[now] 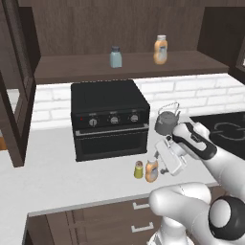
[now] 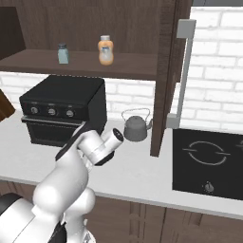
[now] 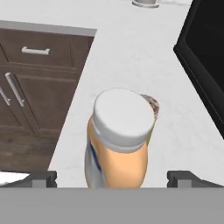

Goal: Put the shaker and condiment bottle from the counter next to their counterparts in the cabinet.

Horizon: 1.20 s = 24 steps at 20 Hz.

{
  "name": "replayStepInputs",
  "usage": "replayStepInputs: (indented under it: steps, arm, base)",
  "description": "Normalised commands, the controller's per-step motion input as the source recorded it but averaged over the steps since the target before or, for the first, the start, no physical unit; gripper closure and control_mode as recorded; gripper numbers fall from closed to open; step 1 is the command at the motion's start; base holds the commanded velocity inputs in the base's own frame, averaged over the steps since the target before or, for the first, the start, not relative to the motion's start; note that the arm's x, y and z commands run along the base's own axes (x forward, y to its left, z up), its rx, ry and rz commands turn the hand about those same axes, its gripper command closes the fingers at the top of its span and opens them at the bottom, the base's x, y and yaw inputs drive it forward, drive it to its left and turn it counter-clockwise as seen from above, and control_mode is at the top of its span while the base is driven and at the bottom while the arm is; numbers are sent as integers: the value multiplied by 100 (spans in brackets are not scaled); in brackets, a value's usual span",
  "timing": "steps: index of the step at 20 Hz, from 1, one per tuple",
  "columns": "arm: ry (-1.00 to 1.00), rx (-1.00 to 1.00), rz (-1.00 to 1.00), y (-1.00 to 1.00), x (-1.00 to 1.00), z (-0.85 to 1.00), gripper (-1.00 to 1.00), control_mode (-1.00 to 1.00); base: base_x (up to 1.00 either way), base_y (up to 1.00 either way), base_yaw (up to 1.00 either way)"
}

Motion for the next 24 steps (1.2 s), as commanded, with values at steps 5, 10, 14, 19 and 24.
replayStepInputs:
  steps: [5,10,14,19,24]
  arm:
    - [1,0,1,21,3,-19,-100,-100]
    - [1,0,0,27,12,-20,-100,-100]
    - [4,0,0,23,5,-11,100,-100]
    - [9,16,0,-22,0,12,100,-100]
    - [-1,14,-5,-18,-23,60,100,-100]
  base:
    - [0,0,0]
    - [0,0,0]
    - [0,0,0]
    - [0,0,0]
    - [0,0,0]
